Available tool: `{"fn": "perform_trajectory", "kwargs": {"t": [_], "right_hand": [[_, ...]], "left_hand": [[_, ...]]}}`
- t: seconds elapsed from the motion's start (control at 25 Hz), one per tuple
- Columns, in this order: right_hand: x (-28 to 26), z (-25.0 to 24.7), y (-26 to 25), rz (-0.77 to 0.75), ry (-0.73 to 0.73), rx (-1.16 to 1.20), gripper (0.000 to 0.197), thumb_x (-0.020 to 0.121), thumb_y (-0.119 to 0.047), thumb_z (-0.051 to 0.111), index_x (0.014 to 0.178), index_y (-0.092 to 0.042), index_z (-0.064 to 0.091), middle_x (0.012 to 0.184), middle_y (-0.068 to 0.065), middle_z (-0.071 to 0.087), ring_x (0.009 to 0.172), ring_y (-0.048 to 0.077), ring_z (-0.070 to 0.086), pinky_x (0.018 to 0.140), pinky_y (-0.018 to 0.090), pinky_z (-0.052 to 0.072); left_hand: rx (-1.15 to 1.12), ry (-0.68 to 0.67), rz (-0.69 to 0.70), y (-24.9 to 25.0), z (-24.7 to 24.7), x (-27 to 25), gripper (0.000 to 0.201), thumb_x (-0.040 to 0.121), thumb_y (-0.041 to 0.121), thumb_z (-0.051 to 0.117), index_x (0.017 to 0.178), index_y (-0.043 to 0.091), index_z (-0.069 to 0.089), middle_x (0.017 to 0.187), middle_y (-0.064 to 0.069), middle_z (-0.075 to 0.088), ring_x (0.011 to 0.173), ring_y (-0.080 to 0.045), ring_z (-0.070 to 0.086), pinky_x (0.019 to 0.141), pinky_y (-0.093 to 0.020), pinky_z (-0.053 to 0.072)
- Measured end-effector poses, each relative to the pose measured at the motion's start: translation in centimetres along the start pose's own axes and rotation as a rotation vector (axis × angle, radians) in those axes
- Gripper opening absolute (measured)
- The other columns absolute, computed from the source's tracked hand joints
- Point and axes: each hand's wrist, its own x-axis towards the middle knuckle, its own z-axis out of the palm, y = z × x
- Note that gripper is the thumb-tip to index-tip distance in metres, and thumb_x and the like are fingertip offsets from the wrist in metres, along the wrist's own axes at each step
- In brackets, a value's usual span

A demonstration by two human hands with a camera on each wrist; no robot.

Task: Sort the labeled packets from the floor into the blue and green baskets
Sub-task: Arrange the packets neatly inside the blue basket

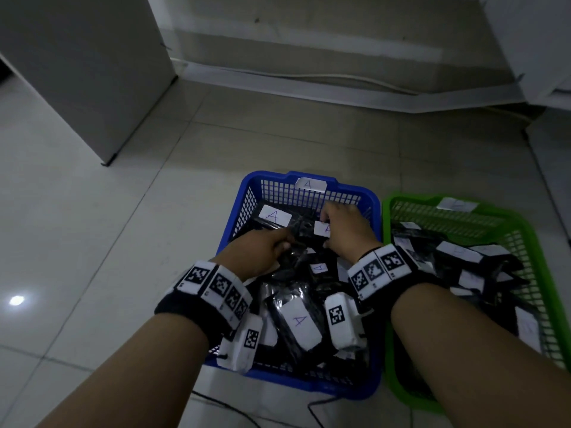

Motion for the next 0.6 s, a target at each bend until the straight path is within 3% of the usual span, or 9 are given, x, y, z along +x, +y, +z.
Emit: {"fn": "perform_trajectory", "kwargs": {"t": [0.12,0.2,0.28,0.36,0.48,0.6], "right_hand": [[-0.6,0.2,0.3,0.077,0.013,0.028,0.019,0.088,0.000,0.055,0.087,-0.019,0.058,0.129,0.011,0.042,0.119,0.033,0.040,0.087,0.037,0.040],[-0.8,0.3,0.4,0.061,-0.069,0.066,0.025,0.090,0.005,0.047,0.092,-0.016,0.059,0.141,0.014,0.034,0.125,0.034,0.042,0.092,0.036,0.040],[-0.7,0.1,0.7,0.049,-0.153,0.056,0.034,0.089,0.009,0.046,0.106,-0.016,0.061,0.145,0.016,0.031,0.130,0.034,0.041,0.101,0.037,0.038],[-0.8,-0.4,0.7,0.058,-0.194,0.087,0.037,0.091,0.006,0.049,0.118,-0.016,0.062,0.142,0.015,0.038,0.127,0.032,0.045,0.102,0.035,0.038],[-1.8,-1.0,0.6,0.034,-0.202,0.223,0.030,0.093,-0.006,0.055,0.120,-0.014,0.064,0.135,0.007,0.055,0.122,0.024,0.052,0.102,0.031,0.041],[-3.3,-1.3,0.0,0.015,-0.153,0.405,0.024,0.093,-0.012,0.056,0.114,-0.012,0.068,0.127,0.004,0.062,0.118,0.020,0.056,0.102,0.029,0.042]], "left_hand": [[0.381,0.178,-0.003,-0.5,-0.7,-0.6,0.035,0.093,0.031,0.050,0.128,0.029,0.056,0.129,0.002,0.056,0.118,-0.020,0.051,0.100,-0.034,0.041],[0.587,0.285,-0.081,-0.7,-1.3,-1.0,0.040,0.089,0.034,0.052,0.128,0.027,0.053,0.130,0.001,0.051,0.120,-0.021,0.047,0.098,-0.035,0.036],[0.656,0.285,-0.144,-0.7,-1.5,-1.4,0.040,0.089,0.026,0.051,0.129,0.023,0.050,0.131,-0.002,0.047,0.121,-0.022,0.044,0.097,-0.037,0.035],[0.667,0.238,-0.178,-0.3,-1.3,-1.4,0.042,0.090,0.018,0.049,0.132,0.016,0.044,0.131,-0.009,0.045,0.119,-0.027,0.044,0.096,-0.038,0.039],[0.523,0.182,-0.230,-0.1,-1.2,-1.3,0.043,0.090,0.012,0.049,0.132,0.009,0.040,0.126,-0.016,0.049,0.113,-0.032,0.050,0.092,-0.041,0.044],[0.296,0.221,-0.268,0.0,-2.1,-1.9,0.041,0.084,0.015,0.058,0.125,0.015,0.054,0.116,-0.011,0.061,0.104,-0.029,0.059,0.086,-0.040,0.052]]}}
